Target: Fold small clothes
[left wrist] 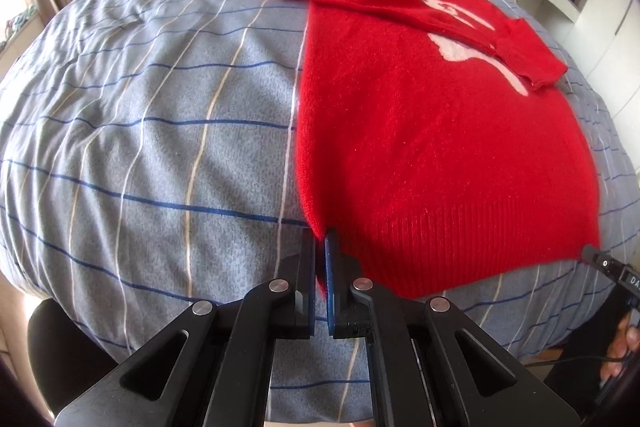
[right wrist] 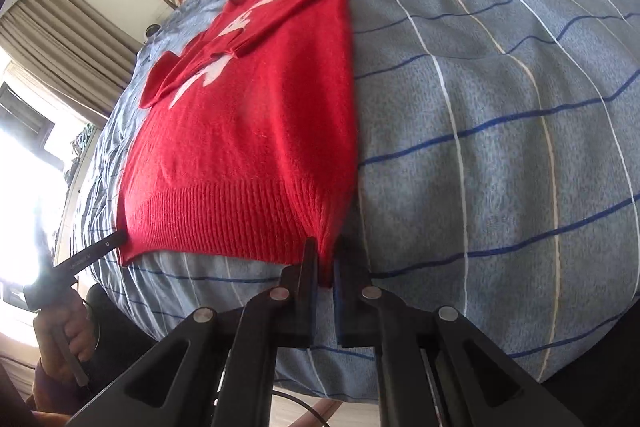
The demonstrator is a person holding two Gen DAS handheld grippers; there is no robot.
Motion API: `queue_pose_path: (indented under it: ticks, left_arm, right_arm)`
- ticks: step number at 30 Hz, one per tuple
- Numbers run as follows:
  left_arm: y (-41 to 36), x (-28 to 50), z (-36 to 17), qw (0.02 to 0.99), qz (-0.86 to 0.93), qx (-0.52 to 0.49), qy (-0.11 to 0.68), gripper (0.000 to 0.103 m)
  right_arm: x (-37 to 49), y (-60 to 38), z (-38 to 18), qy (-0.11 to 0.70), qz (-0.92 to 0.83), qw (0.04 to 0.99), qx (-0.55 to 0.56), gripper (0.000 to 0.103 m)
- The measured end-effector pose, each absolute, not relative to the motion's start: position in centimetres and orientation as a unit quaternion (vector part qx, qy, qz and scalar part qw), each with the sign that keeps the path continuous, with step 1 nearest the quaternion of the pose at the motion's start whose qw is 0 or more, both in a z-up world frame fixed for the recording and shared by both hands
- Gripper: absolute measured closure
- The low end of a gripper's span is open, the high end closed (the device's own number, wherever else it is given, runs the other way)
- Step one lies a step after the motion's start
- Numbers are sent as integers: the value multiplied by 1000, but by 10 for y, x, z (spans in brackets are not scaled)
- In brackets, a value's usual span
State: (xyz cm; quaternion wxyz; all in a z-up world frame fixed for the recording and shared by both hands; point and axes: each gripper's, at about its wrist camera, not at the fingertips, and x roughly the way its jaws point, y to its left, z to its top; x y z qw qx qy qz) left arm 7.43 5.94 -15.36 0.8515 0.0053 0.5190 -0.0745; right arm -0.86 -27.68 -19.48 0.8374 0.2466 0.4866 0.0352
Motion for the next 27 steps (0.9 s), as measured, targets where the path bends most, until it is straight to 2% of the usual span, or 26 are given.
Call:
queue_pose_path:
  ticks: [18,20,22,24,25,26,27]
  left_arm:
    - [55,63,-165,884,-66,15,462,98]
    - [53,63,-164,885,-64,24,460,97]
    - [51,61,-164,886,-61,35,458,95]
    - [50,60,-162,886,-59,39,459,87]
    - [51,59,-161,886,-56,39,459,76]
    - [52,58,-159,885,-55,37,462,57]
    - [54,57,-157,883,-53,34,465,46]
  right_arm:
    - [-12,-278,-206,466,42,848,251,97]
    - [-14,-279,-206,465,41,847,254,96]
    - [-17,-279,-204,466,40,848,250,89]
    - [-19,-277,-202,471,35,847,244,86]
    - [-21,-276,-201,475,31,846,241,83]
    - [-23,-276,-200,479,25,845,237,82]
    - [-26,-277,-199,482,19,844,233,78]
